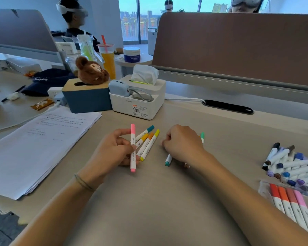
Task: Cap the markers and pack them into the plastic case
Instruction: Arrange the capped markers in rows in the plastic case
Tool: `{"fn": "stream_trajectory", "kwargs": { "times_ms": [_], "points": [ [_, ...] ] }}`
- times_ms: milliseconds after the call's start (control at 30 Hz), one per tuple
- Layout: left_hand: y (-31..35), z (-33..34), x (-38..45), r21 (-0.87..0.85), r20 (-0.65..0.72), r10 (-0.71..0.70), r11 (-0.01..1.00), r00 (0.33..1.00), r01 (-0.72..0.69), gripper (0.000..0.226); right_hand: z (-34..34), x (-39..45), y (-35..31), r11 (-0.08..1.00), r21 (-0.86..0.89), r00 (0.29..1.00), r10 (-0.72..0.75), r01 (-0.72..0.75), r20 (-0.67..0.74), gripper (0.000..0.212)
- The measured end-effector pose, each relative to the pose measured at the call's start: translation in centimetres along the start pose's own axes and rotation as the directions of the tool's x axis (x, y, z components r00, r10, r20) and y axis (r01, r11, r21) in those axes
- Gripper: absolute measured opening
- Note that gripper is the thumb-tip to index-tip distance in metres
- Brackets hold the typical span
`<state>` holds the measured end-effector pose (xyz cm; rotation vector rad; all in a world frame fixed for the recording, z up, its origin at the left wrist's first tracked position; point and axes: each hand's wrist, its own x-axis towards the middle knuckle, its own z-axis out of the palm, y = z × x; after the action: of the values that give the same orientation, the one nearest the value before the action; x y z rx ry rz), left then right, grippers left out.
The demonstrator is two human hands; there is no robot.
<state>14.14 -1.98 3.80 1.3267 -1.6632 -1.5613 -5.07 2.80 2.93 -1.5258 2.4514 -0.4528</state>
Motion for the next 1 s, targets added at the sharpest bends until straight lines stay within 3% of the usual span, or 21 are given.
{"fn": "stream_trajectory", "kwargs": {
  "times_ms": [367, 600, 700, 867, 1000],
  "points": [
    [-1.0, -1.3, -0.2, -0.025, -0.007, 0.028, 0.999, 1.000, -0.029, 0.052, 1.6, 2.6, -4.7, 0.997, -0.058, 0.998, -0.055, 0.054, -0.010, 0.010],
    [-1.1, -1.9, -0.9, 0.003, -0.008, 0.048, 0.999, 0.999, -0.048, 0.051, 1.7, 2.6, -5.8, 0.994, -0.103, 0.998, -0.012, 0.018, 0.060, 0.024],
    [-1.3, -1.9, -1.2, -0.006, 0.000, 0.049, 0.999, 0.999, -0.049, 0.053, 1.6, 2.8, -5.6, 0.999, 0.016, 0.991, 0.031, -0.033, 0.127, 0.025],
    [-1.3, -1.4, -1.9, 0.017, 0.040, 0.082, 0.996, 0.996, -0.083, 0.055, -0.9, 0.6, -4.3, 0.903, 0.411, 0.973, 0.029, -0.123, 0.227, 0.019],
    [-0.5, 0.7, -2.9, -0.026, 0.146, 0.117, 0.993, 0.982, -0.115, 0.062, -3.5, -3.0, -1.7, 0.829, 0.520, 0.953, 0.045, -0.203, 0.299, 0.021]
  ]
}}
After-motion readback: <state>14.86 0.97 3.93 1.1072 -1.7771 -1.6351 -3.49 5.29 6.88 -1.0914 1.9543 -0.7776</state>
